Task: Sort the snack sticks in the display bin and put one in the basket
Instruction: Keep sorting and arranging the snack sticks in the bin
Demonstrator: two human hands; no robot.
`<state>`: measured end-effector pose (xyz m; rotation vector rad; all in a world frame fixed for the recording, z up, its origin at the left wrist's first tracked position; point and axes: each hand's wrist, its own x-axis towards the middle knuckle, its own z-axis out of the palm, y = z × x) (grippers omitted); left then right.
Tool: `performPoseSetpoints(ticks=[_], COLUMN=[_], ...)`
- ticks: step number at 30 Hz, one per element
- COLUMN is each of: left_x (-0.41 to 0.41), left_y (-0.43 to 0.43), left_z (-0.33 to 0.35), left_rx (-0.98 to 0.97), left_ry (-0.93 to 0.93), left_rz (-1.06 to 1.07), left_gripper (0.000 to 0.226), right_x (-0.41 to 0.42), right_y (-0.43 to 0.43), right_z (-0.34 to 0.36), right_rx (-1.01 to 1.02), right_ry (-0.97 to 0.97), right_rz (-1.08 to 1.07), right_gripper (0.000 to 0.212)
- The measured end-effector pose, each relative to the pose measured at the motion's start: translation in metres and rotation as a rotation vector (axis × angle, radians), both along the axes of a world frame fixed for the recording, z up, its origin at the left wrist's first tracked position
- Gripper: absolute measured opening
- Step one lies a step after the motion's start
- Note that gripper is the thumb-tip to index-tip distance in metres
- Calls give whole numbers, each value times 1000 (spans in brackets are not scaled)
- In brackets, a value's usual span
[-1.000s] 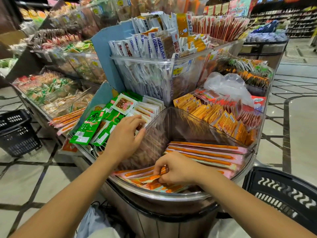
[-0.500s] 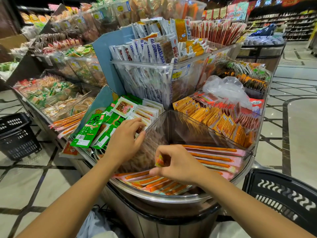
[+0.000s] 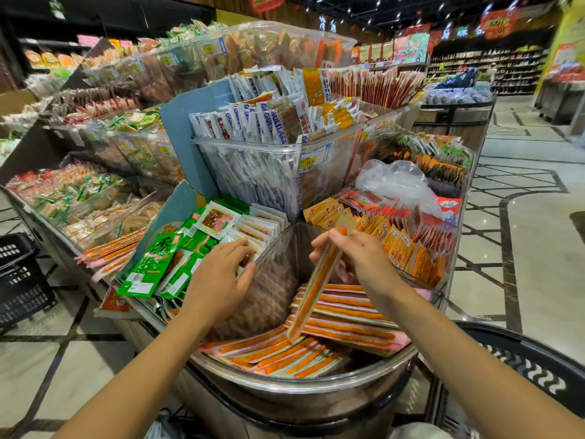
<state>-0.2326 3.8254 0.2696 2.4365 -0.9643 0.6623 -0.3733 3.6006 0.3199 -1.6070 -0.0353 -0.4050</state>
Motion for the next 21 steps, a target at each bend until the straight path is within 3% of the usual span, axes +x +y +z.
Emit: performPoseSetpoints(ticks=[4, 10, 13, 16, 18, 21], left_x=[-1, -25, -61, -78, -78, -78], left_y=[1, -8, -21, -30, -32, -33], left_z=[1, 11, 10, -1, -3, -2], left_rx=[12, 31, -5, -47, -124, -198], left_ry=[-69, -169, 174, 507, 587, 627], left_rz=[-8, -119, -248, -396, -422, -401], left_gripper=[17, 31, 41, 30, 13, 5], right_x=[-6, -10, -8, -8, -8, -9], right_y=[-6, -15, -20, -22, -21, -19], right_z=[10, 14, 14, 15, 15, 14], right_rx=[87, 91, 102, 114, 129, 163], right_ry=[0, -34, -50, -78, -75, -69], right_rz=[7, -45, -57, -67, -88, -116], right_gripper=[58, 55, 50, 52, 55, 51])
